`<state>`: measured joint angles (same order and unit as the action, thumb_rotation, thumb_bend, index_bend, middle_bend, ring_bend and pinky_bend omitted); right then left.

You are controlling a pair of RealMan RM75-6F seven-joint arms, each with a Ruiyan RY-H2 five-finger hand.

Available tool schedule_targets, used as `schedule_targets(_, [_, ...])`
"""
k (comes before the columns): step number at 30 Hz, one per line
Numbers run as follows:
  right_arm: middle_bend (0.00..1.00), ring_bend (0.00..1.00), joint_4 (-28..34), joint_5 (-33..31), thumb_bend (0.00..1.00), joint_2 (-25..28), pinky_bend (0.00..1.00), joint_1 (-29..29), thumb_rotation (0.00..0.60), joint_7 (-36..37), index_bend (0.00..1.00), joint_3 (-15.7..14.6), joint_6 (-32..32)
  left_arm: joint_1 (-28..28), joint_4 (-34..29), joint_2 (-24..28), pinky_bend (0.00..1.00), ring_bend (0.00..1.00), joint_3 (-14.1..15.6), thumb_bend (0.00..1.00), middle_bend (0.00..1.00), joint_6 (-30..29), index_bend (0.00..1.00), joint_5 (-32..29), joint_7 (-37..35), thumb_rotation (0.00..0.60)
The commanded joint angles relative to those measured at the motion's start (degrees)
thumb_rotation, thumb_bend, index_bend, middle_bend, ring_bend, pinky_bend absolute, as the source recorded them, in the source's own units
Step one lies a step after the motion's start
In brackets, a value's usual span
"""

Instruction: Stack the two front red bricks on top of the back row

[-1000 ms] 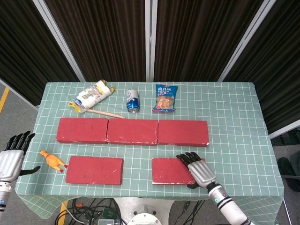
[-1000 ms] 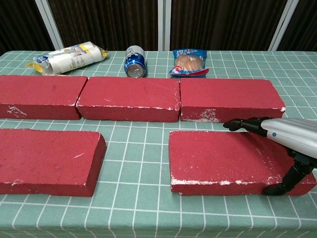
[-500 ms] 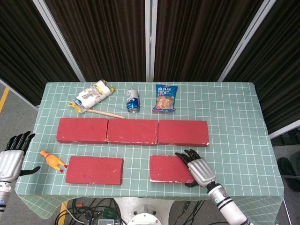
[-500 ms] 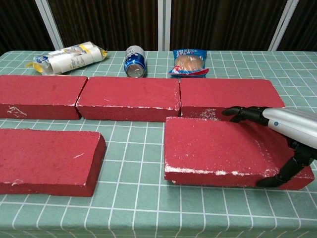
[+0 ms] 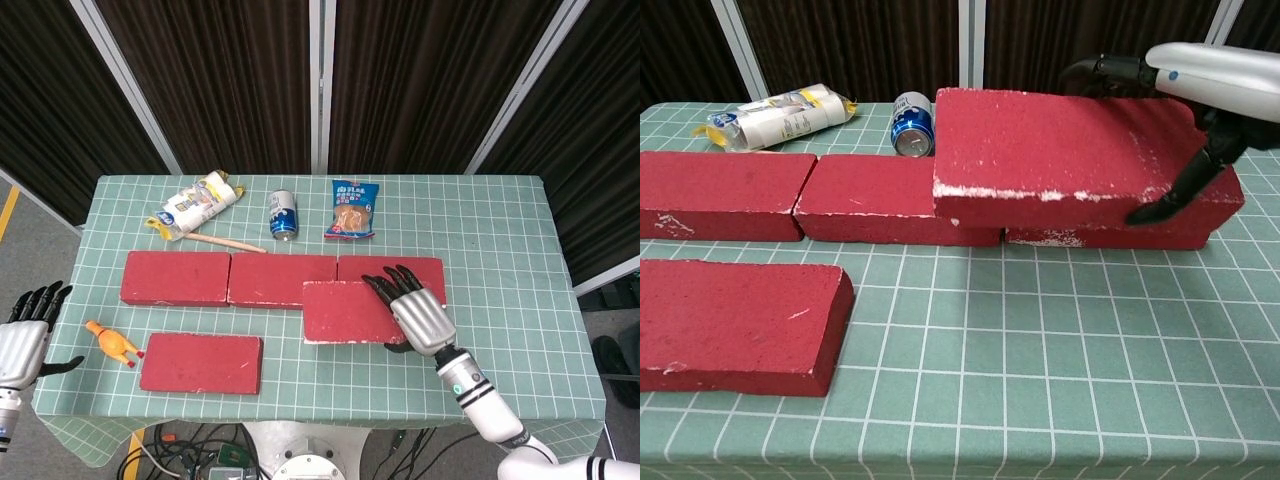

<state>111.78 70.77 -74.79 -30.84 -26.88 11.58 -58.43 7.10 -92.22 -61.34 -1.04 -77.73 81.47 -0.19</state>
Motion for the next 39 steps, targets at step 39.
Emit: schedule_targets(39, [0.36,0.01,-21.9,-39.5,0.00,-12.4,0.00,-30.6,0.600,-4.2,0.00,2.5,12.1,0.1,3.1,-0.4,0.02,0.00,1.3,0.00,0.00,1.7,0.01,1.3,-4.0,0.600])
